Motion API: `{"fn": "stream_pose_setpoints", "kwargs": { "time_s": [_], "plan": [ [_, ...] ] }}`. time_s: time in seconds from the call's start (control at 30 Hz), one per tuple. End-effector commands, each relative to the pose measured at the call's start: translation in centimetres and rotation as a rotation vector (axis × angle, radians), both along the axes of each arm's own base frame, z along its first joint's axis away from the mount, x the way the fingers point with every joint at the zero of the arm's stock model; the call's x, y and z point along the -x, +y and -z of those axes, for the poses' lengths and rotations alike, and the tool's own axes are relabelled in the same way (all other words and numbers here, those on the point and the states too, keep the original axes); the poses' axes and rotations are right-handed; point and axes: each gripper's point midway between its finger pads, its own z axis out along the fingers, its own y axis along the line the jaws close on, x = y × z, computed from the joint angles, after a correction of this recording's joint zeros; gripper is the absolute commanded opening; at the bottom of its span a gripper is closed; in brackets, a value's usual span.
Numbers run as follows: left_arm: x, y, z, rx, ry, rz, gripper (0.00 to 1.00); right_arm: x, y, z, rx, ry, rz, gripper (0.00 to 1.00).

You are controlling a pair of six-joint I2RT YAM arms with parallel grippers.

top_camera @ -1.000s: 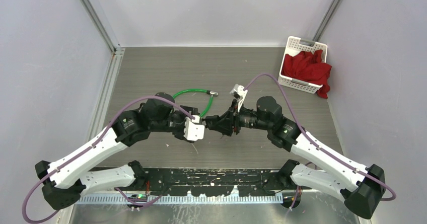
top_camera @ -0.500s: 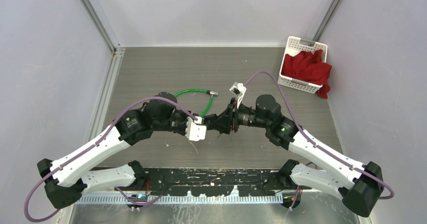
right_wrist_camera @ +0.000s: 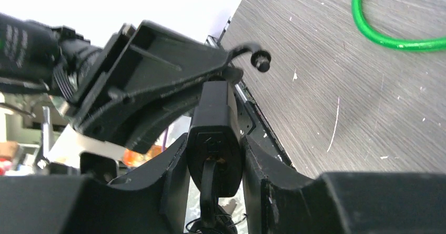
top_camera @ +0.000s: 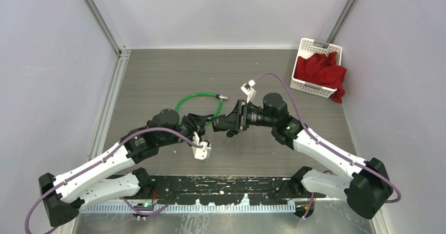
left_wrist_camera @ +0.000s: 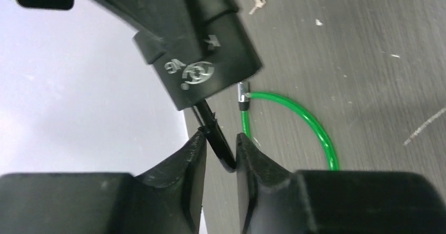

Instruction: Unlock with the key

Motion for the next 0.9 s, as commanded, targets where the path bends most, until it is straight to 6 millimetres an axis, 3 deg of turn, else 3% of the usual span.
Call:
{"fn": "stream_pose_setpoints", "kwargs": {
  "time_s": [0.0, 0.1, 0.13, 0.37, 0.6, 0.87],
  "plan": [
    [0.7, -0.1, 0.4, -0.059, -0.094, 0.092, 0.37, -2.5, -0.2, -2.6, -0.132, 0.093, 0.074, 0.01],
    [2.2, 1.3, 3.1, -0.178, 0.081, 0.088, 0.68, -3.8, -1.1, -1.2, -0.098, 0.122, 0.112, 0.01],
    [2.5, 1.8, 3.6, -0.196, 0.15, 0.061, 0.74, -4.7, -1.8, -0.9, -0.09, 0.128, 0.141, 0.01],
    [2.7, 3.5, 4.8, -0.234, 0.421, -0.126, 0.79, -9.6, -5.6, 1.0, -0.005, 0.127, 0.281, 0.01],
    [-0.5, 4.9, 4.6, -0.179, 0.673, -0.391, 0.83, -17.6, -9.7, 5.6, 0.162, 0.094, 0.491, 0.01],
    [-1.6, 6.7, 4.3, -0.155, 0.678, -0.451, 0.86, -27.2, -10.8, 9.2, 0.302, 0.071, 0.58, 0.01]
  ]
}}
